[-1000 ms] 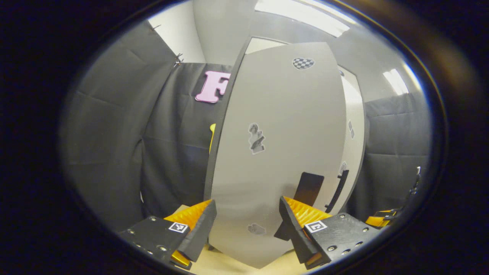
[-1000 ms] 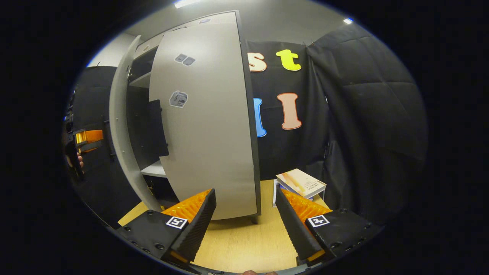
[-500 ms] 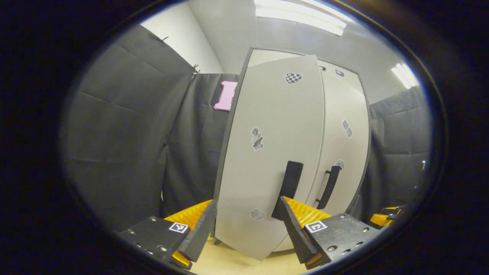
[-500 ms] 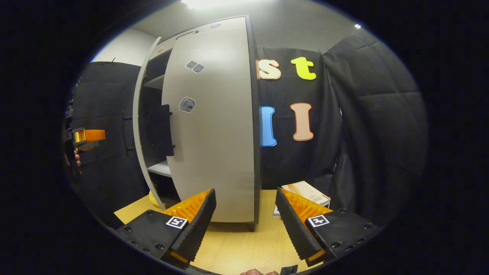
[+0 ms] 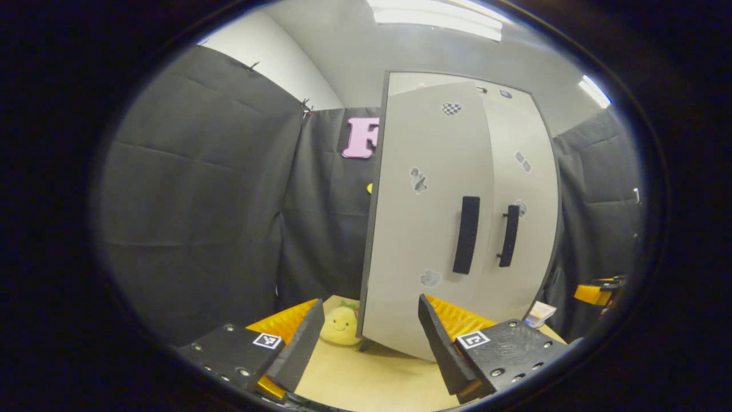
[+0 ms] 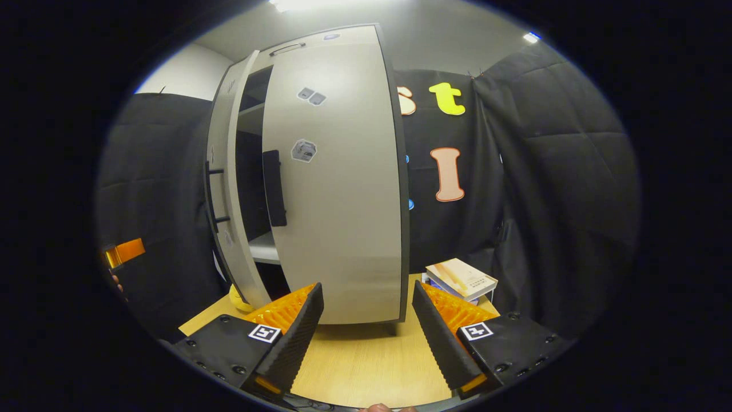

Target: Grab one shoe with the right hand and put it into the shoe cabinet, grab the other shoe with the left hand and put it into the shoe cabinet; then close the right door with the right hand and the left door with the left hand.

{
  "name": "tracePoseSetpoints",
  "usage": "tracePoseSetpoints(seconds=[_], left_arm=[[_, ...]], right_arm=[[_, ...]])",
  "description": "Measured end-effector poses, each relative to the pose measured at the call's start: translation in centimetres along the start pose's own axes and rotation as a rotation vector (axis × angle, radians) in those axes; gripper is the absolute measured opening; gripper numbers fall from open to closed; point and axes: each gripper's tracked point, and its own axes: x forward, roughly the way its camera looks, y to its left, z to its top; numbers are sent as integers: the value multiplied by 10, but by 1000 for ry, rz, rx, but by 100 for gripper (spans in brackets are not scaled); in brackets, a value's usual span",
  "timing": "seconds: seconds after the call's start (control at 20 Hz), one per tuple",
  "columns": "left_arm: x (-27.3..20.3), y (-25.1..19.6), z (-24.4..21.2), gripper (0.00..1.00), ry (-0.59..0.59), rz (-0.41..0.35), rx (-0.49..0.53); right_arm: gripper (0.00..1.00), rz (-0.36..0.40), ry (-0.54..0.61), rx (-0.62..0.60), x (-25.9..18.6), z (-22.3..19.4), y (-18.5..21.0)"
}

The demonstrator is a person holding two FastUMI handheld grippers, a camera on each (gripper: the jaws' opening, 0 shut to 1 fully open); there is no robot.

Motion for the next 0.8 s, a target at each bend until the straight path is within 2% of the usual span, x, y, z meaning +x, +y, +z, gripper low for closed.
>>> tracePoseSetpoints(seconds=[0.15,0.25,0.35,0.4,0.45,0.75,0.8], left_arm=[[-6,-4,-8,99,-9,-57,22],[0,-3,-5,99,-25,-61,41],[7,-11,0,99,-22,-93,24],[11,-15,4,89,-22,-112,13],[15,-19,10,99,-22,-130,6],[30,-24,35,94,-34,-179,44],[31,-24,36,99,-36,-187,37]], right_arm=[[98,-36,-15,-8,-5,-5,7],[98,-51,-15,1,-9,-7,13],[98,-70,-39,1,-17,2,13],[98,-86,-49,-5,-23,6,10],[98,-106,-57,-10,-28,11,6],[98,-196,-101,22,-49,36,-12],[98,-206,-112,20,-52,40,-15]])
